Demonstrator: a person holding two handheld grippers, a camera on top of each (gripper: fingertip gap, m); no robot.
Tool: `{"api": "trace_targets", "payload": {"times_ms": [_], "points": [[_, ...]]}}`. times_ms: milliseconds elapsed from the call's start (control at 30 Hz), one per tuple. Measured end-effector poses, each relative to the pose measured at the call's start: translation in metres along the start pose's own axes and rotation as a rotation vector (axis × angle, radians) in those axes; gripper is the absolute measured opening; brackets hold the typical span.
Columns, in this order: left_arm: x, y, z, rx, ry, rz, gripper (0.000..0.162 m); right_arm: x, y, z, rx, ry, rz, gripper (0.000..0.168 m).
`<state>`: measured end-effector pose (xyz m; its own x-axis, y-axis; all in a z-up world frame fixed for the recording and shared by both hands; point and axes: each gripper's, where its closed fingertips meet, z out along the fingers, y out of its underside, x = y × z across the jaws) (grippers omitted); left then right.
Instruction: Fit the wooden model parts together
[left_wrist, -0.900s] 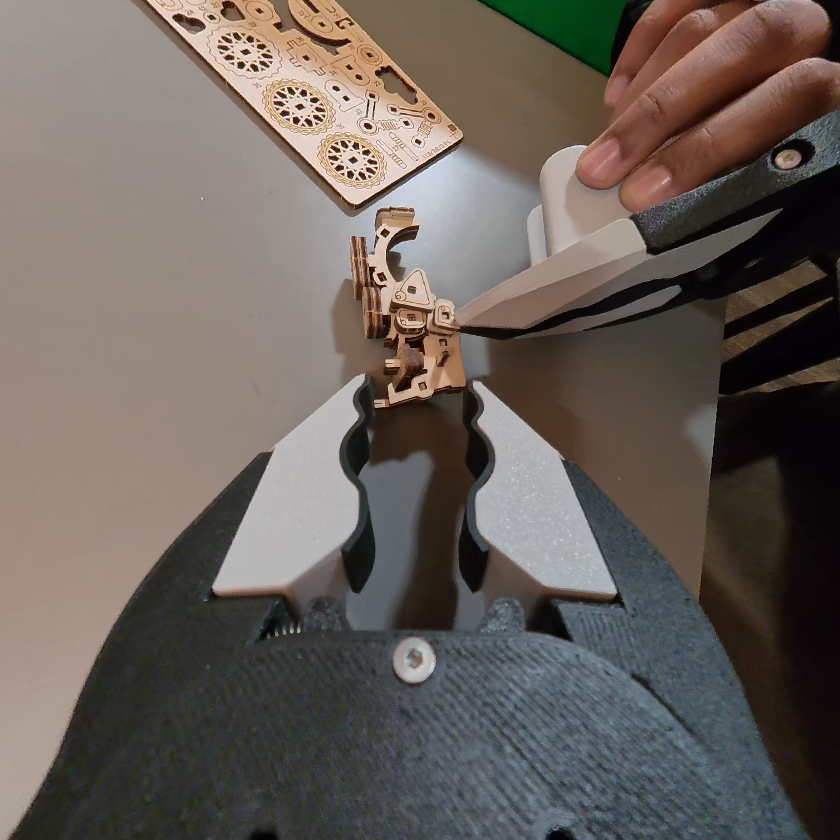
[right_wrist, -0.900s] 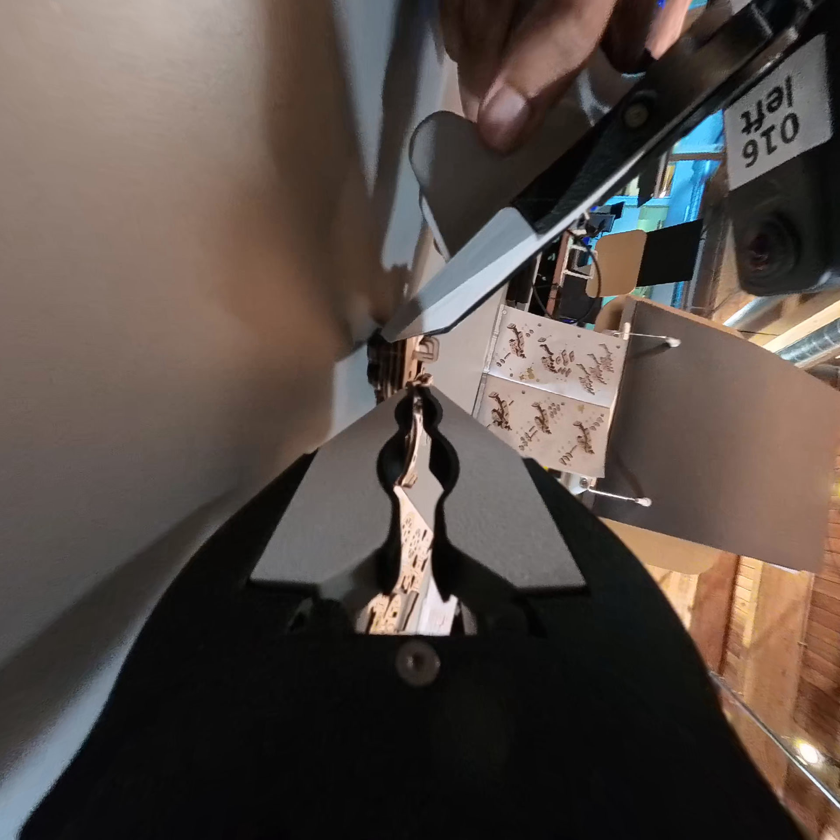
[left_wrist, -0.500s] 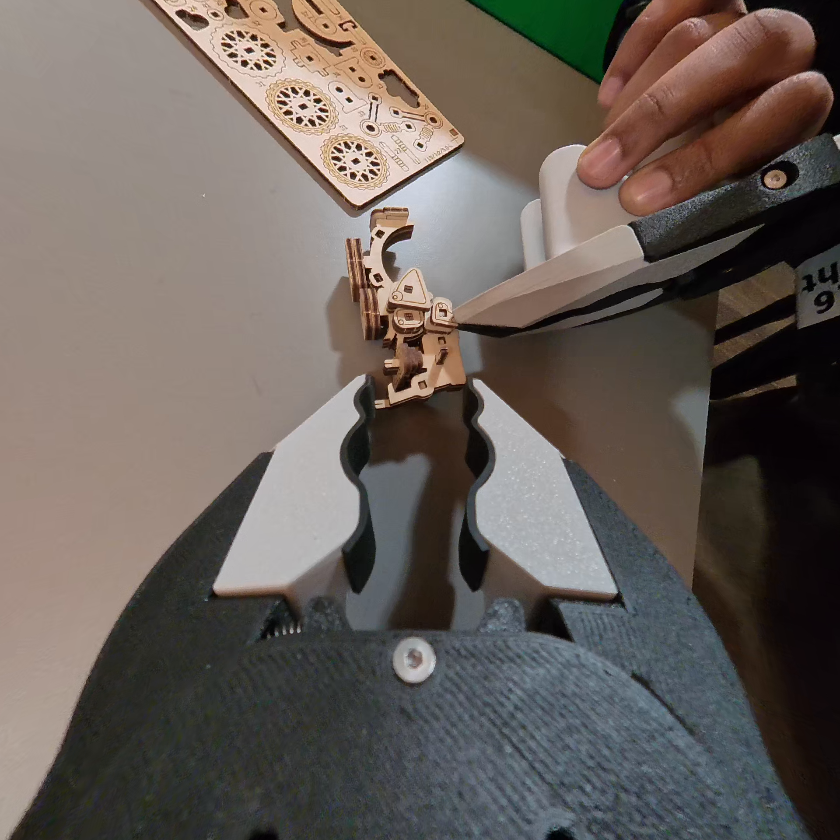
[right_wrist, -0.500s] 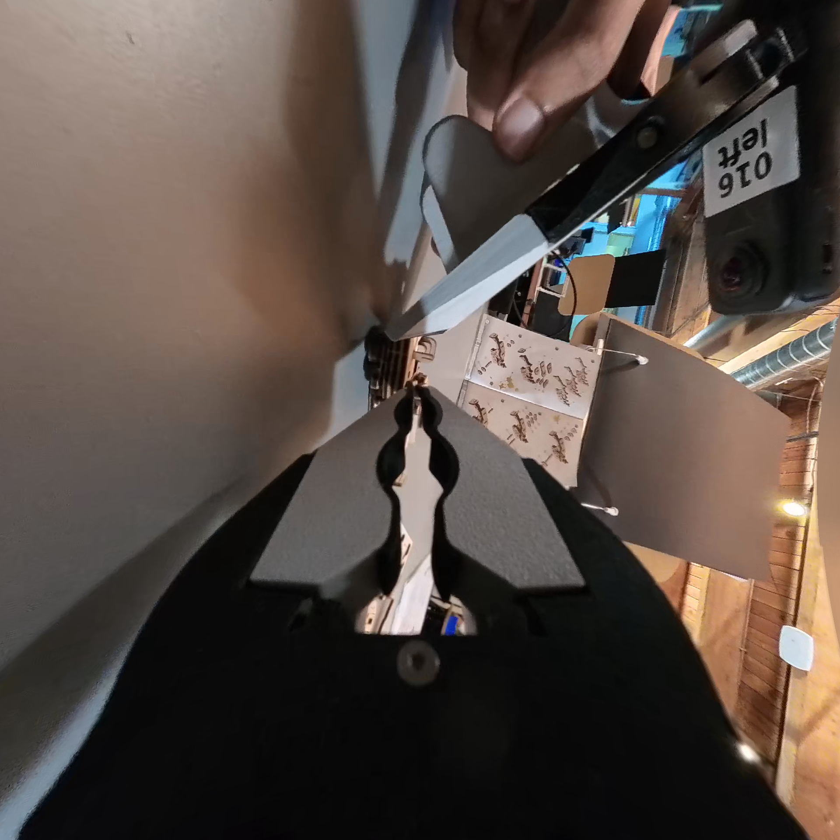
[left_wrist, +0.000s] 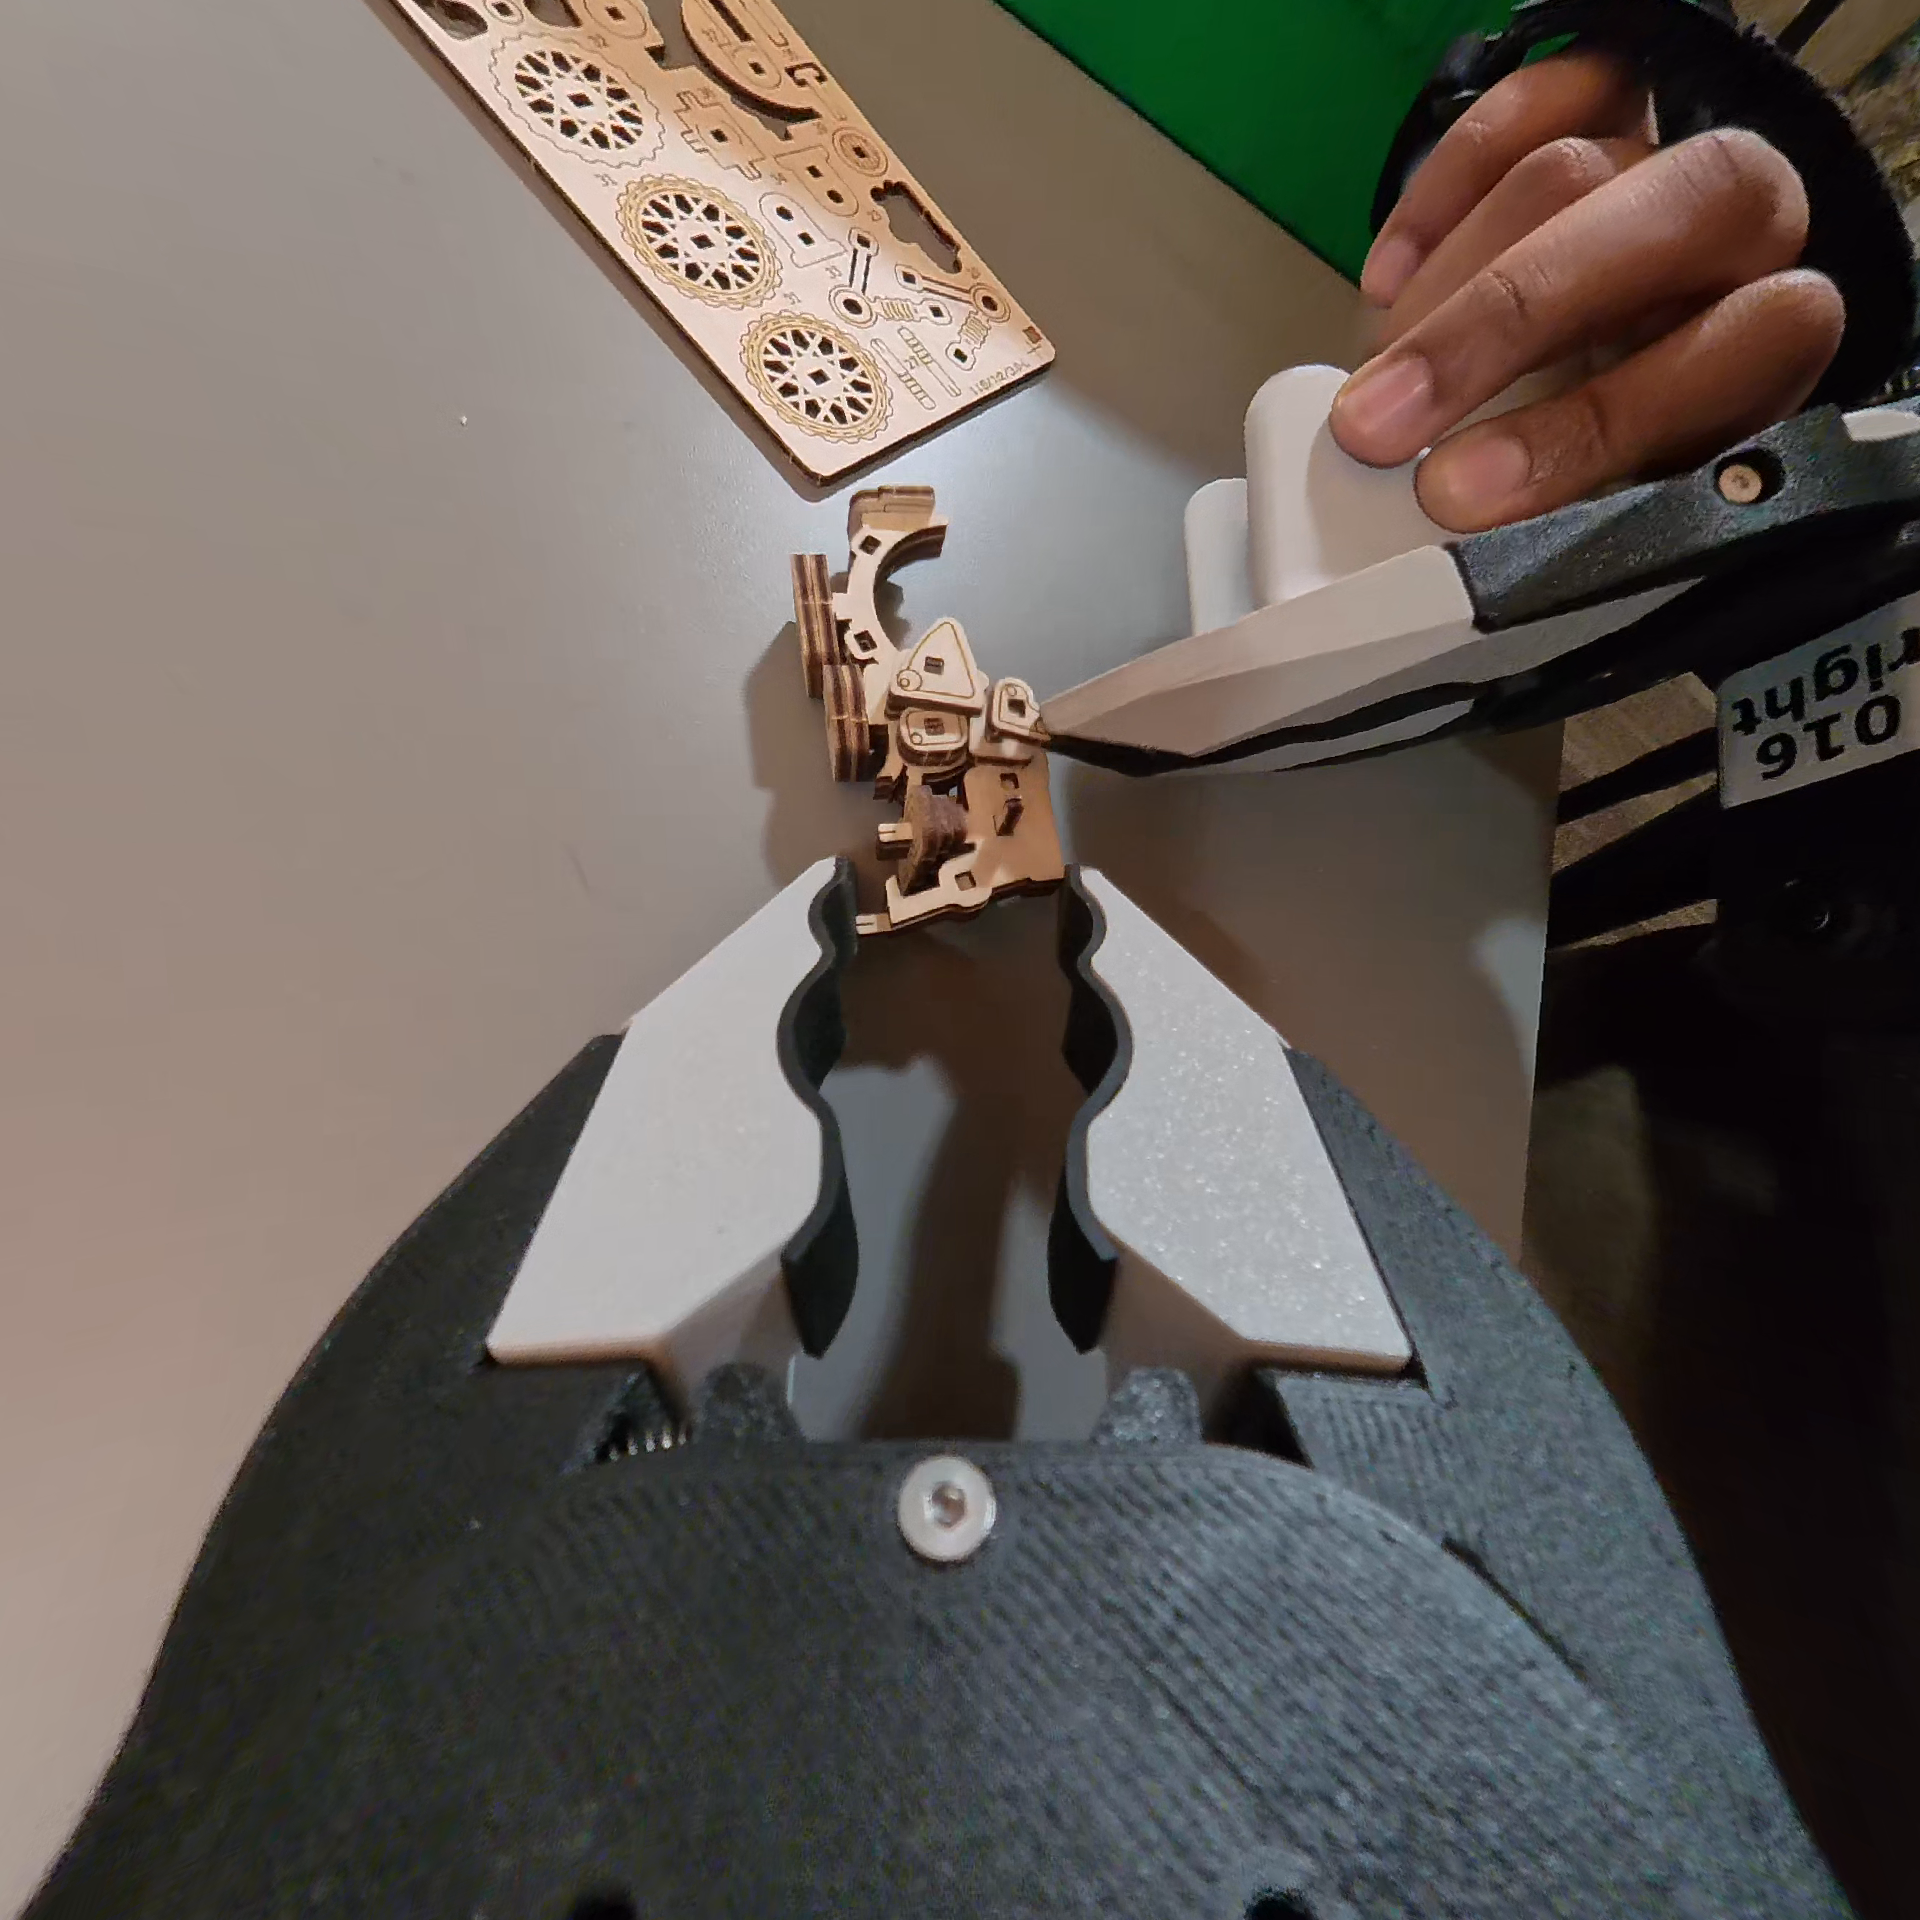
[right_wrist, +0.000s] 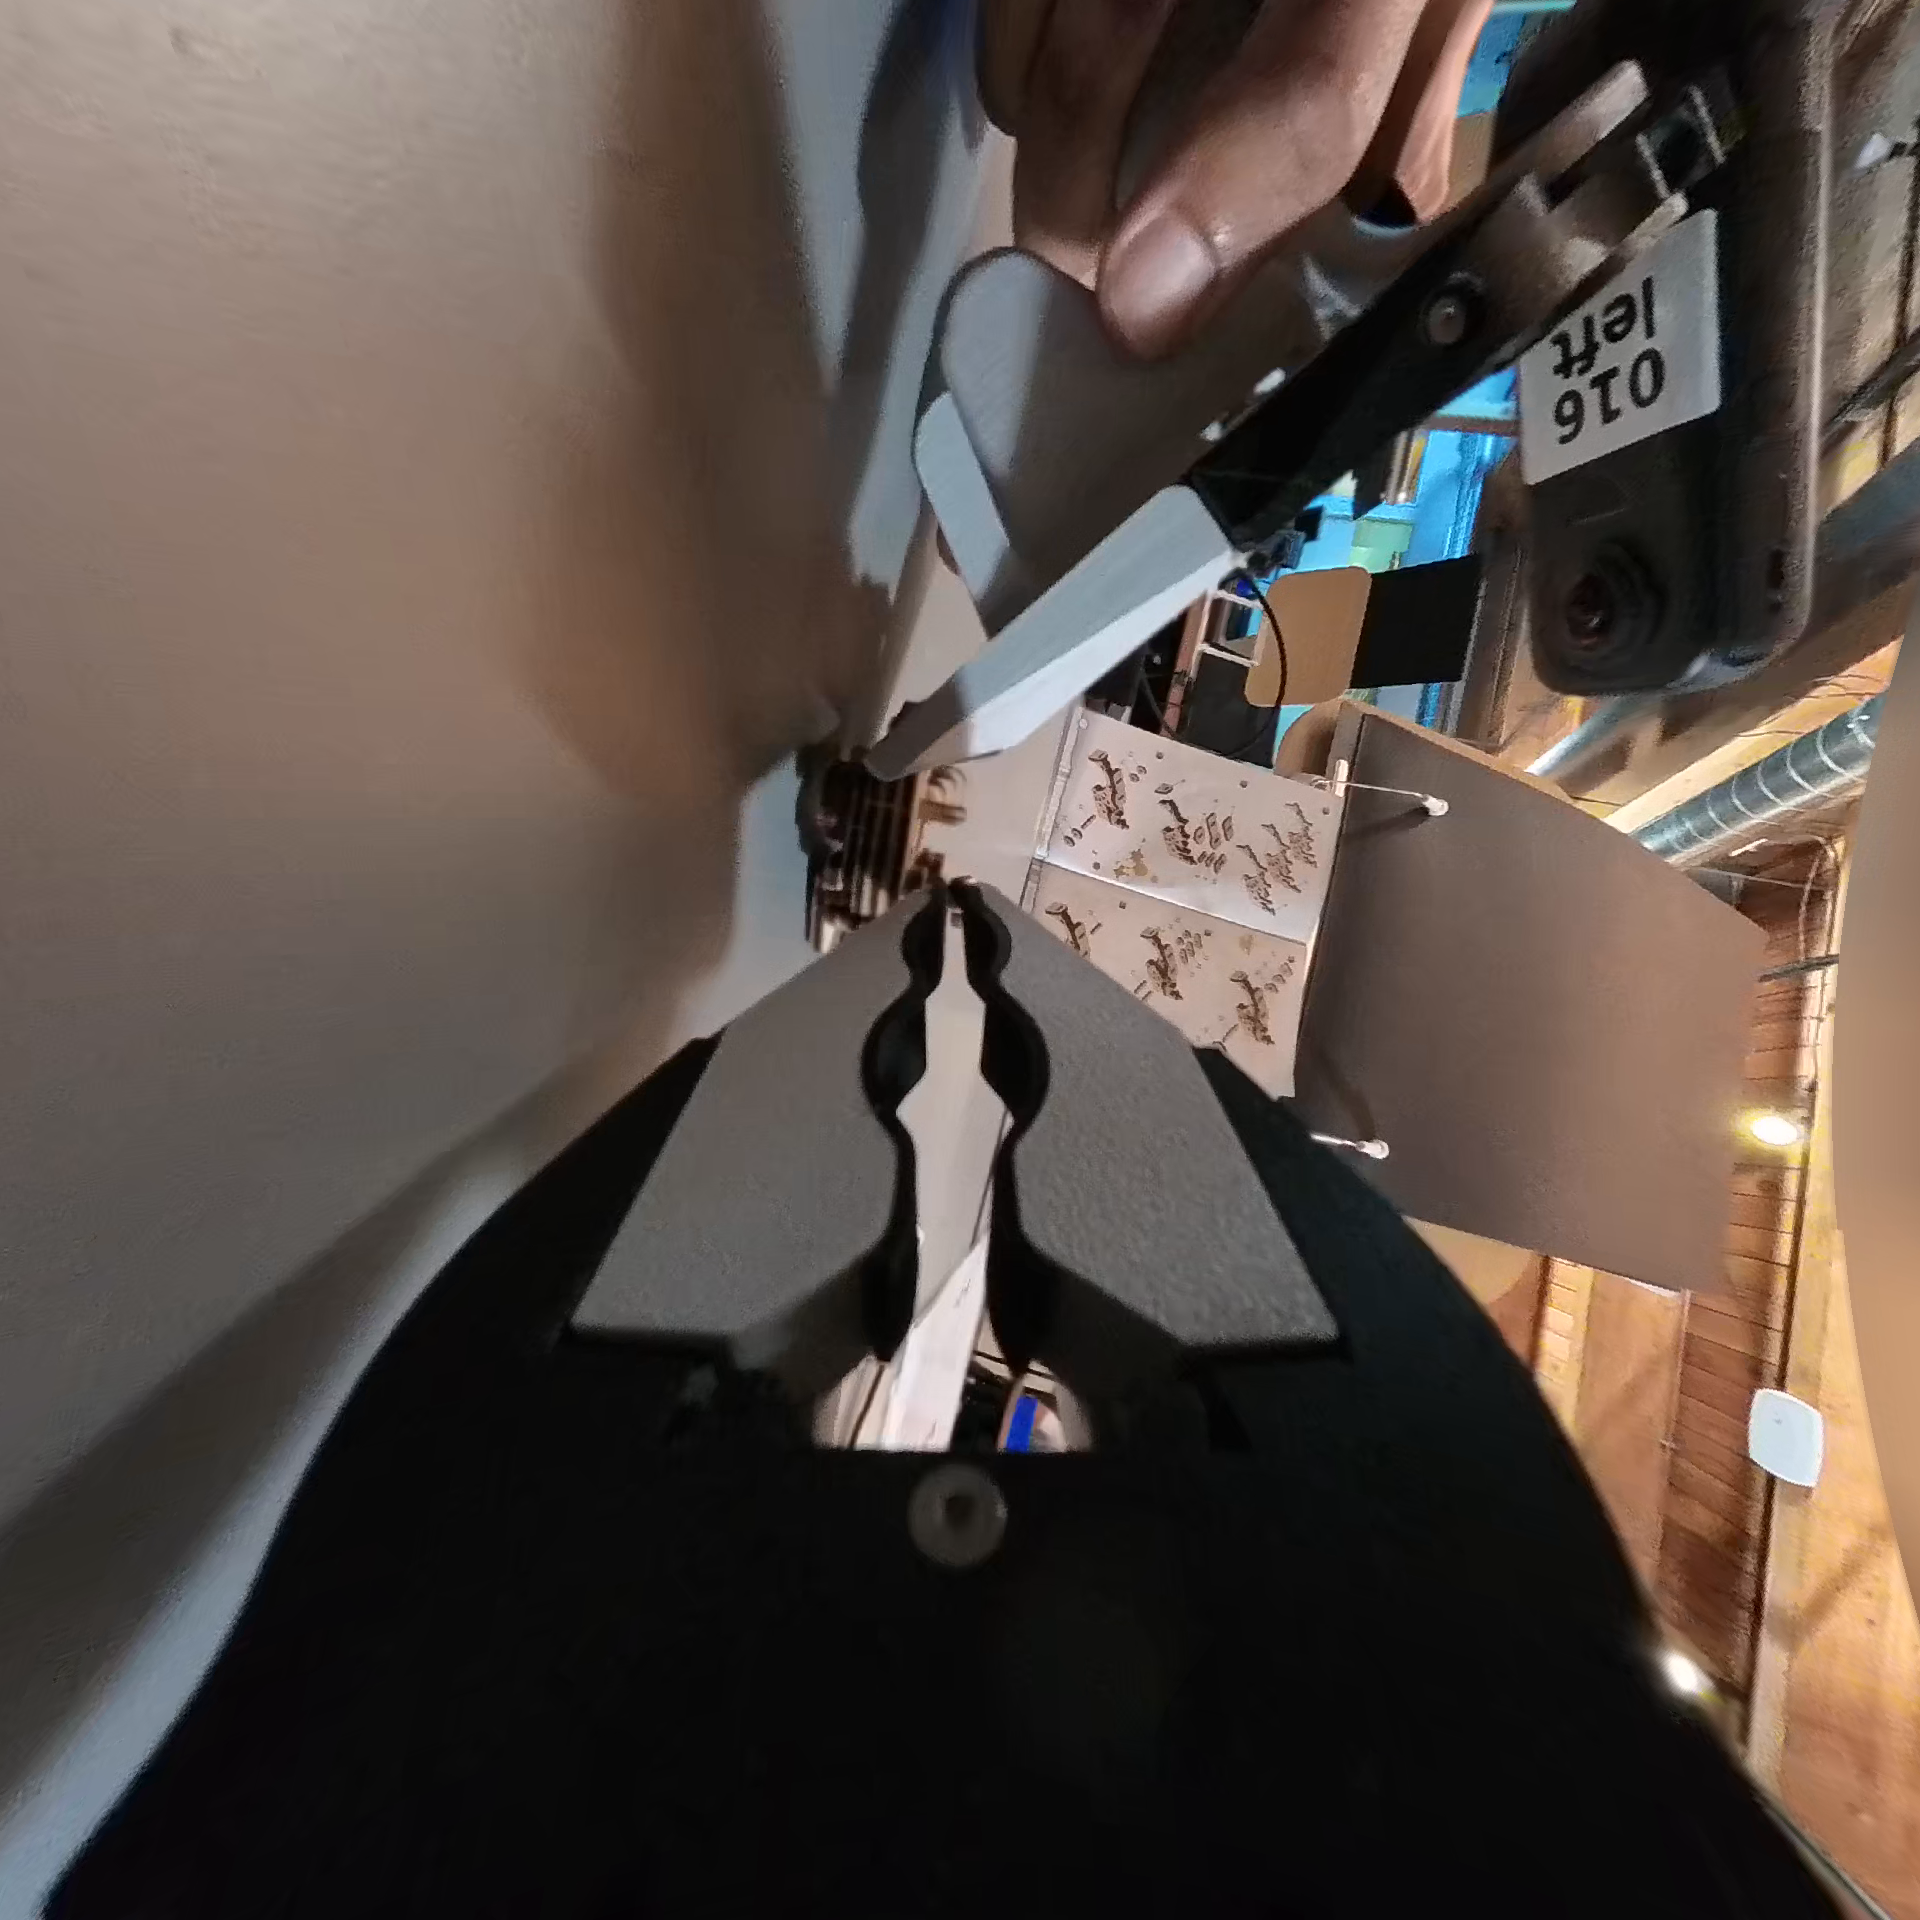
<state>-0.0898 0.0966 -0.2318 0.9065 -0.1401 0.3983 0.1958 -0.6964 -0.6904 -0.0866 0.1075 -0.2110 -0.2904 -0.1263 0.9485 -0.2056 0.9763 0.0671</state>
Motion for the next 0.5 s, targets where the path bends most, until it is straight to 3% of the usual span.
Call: {"api": "trace_targets", "payload": {"times_ms": [500], "points": [[0.0031,0.0004,0.0016,-0.003,0.011,-0.001,0.041,-0.0010,0.0001,-0.0014,0.024,-0.054,0.076,0.001]]}}
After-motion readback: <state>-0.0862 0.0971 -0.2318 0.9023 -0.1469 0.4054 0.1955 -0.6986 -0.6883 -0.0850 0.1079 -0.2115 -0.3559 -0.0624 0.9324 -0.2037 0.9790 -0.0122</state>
